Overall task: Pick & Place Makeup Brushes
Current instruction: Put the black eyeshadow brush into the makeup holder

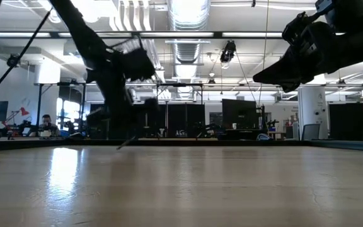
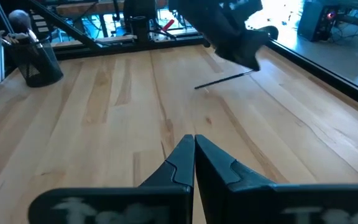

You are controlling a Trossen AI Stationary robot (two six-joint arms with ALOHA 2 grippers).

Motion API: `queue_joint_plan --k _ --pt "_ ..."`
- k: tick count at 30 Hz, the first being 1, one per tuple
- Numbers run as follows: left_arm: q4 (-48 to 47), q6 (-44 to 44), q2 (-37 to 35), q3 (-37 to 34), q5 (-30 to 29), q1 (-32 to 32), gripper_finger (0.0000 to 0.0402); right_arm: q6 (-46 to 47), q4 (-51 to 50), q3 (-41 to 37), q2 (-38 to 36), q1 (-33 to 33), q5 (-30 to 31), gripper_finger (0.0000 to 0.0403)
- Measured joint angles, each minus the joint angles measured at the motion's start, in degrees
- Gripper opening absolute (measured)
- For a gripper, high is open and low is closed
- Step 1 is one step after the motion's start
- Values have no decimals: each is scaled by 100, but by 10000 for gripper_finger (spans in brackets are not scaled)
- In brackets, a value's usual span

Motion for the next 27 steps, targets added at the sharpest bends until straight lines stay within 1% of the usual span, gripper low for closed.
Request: queue_joint_plan --k 4,9,11,13,15,18,23,27 --pt "1904 764 -155 -377 -234 -516 0 69 -17 -1 0 0 0 8" --pt "4796 2218 -142 -685 -249 -1203 0 565 218 -1 11 -4 7 8" --pt "5654 2837 -136 -739 -150 -1466 0 701 401 -1 44 -1 -45 9" --pt "6296 3249 -136 -726 -3 -1683 0 834 573 0 111 -2 -133 14" --pt "6728 3575 -136 -689 192 -1874 0 1004 852 2 256 -2 -140 27" --pt "7036 4014 -136 -520 419 -2121 0 1205 1289 33 552 -2 -140 57" --pt "7117 4611 -136 -107 953 -2316 0 1382 1992 403 1309 -2 -187 117" --pt "7138 4912 -138 143 1251 -2365 0 1448 2564 791 1934 -2 -192 152"
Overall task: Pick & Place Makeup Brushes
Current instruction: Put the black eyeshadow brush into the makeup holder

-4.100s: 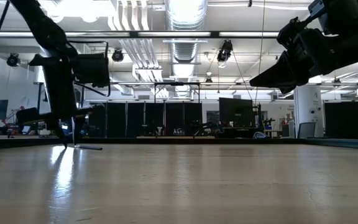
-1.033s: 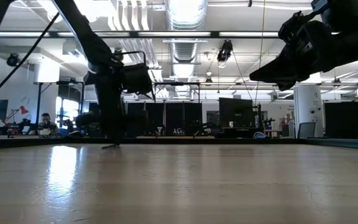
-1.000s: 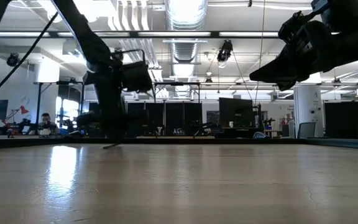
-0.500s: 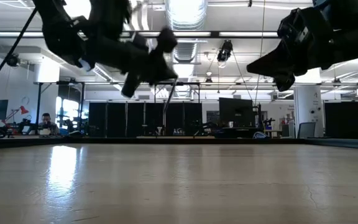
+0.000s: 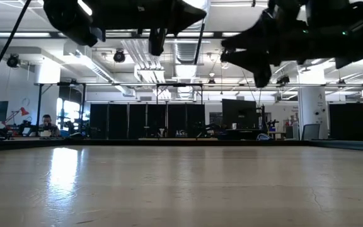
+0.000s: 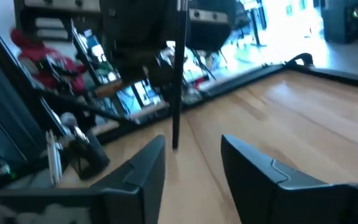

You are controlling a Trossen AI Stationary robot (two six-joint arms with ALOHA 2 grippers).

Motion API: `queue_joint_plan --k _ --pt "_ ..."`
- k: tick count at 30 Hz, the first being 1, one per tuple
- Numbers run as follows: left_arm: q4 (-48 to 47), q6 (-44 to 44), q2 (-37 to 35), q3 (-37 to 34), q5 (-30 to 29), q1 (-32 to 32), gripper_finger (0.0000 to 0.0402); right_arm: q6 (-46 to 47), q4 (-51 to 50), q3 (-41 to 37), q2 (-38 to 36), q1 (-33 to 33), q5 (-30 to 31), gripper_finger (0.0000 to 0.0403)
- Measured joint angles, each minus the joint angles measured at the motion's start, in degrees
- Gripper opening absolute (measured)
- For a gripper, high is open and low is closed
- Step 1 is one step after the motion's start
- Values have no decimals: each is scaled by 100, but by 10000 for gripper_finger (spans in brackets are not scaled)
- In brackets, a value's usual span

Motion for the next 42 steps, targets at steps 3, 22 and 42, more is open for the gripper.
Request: queue_joint_plan --k 3,22,42 --pt "10 76 0 93 172 0 0 13 345 279 365 -1 4 163" --pt "-152 224 -155 117 475 -11 0 -381 365 938 884 -72 -81 17" --pt "-2055 289 -637 501 1859 2 130 -1102 -559 978 104 93 -461 10"
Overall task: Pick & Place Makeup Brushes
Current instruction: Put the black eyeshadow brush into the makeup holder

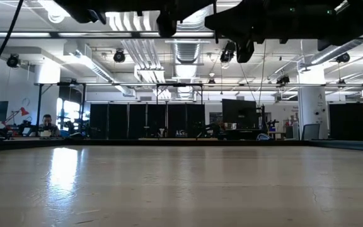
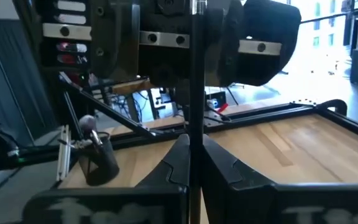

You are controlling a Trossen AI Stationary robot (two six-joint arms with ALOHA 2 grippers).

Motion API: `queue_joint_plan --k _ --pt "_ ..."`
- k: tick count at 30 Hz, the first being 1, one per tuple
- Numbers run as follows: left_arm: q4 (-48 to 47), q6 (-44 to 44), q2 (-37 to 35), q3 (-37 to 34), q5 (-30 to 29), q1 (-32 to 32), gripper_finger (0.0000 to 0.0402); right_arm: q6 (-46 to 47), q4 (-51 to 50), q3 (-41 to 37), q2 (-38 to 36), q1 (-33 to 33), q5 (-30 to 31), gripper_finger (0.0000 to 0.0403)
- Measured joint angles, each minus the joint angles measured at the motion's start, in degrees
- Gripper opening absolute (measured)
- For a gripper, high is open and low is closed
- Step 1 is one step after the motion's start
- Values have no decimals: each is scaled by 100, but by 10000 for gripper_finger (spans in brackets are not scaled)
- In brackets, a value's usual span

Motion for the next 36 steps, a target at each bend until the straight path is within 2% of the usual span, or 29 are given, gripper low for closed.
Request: queue_joint_plan --k 6,8,11,12,16,19,23,26,31,34,36 --pt "-266 272 11 252 28 56 119 -72 -17 33 10 103 2 10" --pt "-303 335 12 313 26 62 94 -78 -52 33 10 127 15 11" --pt "-292 407 -19 363 64 61 26 -91 -60 30 10 151 22 12" --pt "-296 414 -37 366 72 61 15 -88 -60 30 10 163 21 13" --pt "-828 407 -279 366 60 23 8 21 -134 18 8 174 22 34" --pt "-1573 384 -617 367 -252 -167 6 97 -300 -26 -32 174 18 60" --pt "-2843 307 -1114 444 -1134 -711 5 198 -401 -173 -124 172 76 87" --pt "-3722 -30 -1463 563 -2014 -1312 5 280 -397 -281 -166 174 85 87" --pt "-5231 -867 -1731 919 -3550 -2629 5 296 -416 -371 -194 174 84 43" --pt "-6313 -1646 -1729 1251 -4255 -3498 5 294 -475 -378 -191 174 85 14" --pt "-6977 -2307 -1647 1490 -4626 -4034 5 313 -490 -379 -193 174 85 10"
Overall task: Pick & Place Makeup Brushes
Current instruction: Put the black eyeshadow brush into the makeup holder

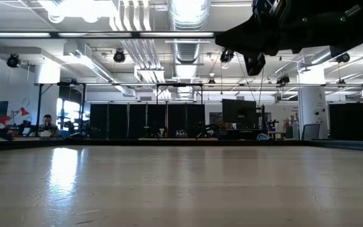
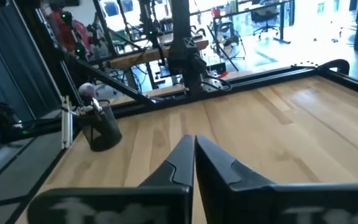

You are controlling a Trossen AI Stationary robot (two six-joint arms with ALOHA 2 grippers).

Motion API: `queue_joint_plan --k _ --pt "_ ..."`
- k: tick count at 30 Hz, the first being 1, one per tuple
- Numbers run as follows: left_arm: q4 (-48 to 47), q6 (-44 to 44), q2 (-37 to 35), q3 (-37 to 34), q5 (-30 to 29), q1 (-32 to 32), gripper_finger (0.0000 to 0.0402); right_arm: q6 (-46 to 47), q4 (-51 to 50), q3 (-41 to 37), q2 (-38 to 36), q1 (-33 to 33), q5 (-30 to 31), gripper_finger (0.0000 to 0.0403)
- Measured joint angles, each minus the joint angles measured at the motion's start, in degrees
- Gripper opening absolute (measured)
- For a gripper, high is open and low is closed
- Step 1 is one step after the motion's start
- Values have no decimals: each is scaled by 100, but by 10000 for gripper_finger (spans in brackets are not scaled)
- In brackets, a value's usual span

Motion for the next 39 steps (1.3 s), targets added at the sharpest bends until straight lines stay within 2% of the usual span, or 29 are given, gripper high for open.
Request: queue_joint_plan --k 3,8,13,18,27,39 --pt "-738 -863 157 205 -427 -778 5 66 -6 -3 3 0 32 8" --pt "-1208 -1853 384 244 -805 -1724 5 113 -35 -8 4 26 251 8" --pt "-2089 -2830 620 237 -799 -2082 5 122 -35 -8 4 73 366 8" --pt "-3031 -3709 720 233 -324 -2162 5 116 -35 -8 4 164 590 8" --pt "-3204 -3812 713 131 1 -2322 5 116 -35 -8 4 197 763 8" --pt "-2376 -4077 818 -898 462 -2441 13 114 -33 -8 4 195 907 8"
